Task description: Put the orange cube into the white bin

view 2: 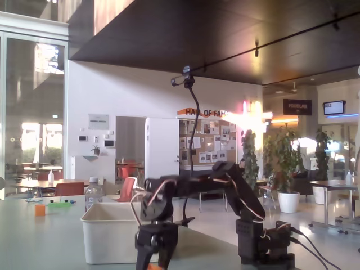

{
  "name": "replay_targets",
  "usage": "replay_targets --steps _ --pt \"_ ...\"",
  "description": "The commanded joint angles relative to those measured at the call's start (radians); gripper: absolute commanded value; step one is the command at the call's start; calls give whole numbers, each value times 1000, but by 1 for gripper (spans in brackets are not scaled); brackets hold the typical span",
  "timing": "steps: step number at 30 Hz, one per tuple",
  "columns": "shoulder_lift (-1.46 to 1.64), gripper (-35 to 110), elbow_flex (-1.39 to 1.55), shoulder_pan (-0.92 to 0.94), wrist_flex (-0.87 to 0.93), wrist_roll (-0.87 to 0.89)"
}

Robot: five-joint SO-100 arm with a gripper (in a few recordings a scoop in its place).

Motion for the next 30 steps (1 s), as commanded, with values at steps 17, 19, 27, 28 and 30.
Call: replay_targets --steps 17,19,27,28,30 --pt "416 29 -344 545 -12 -5" --pt "380 29 -380 638 -15 -6" --pt "140 29 -374 874 -48 9" --pt "114 29 -374 893 -48 9" --pt "77 29 -374 931 -48 9"
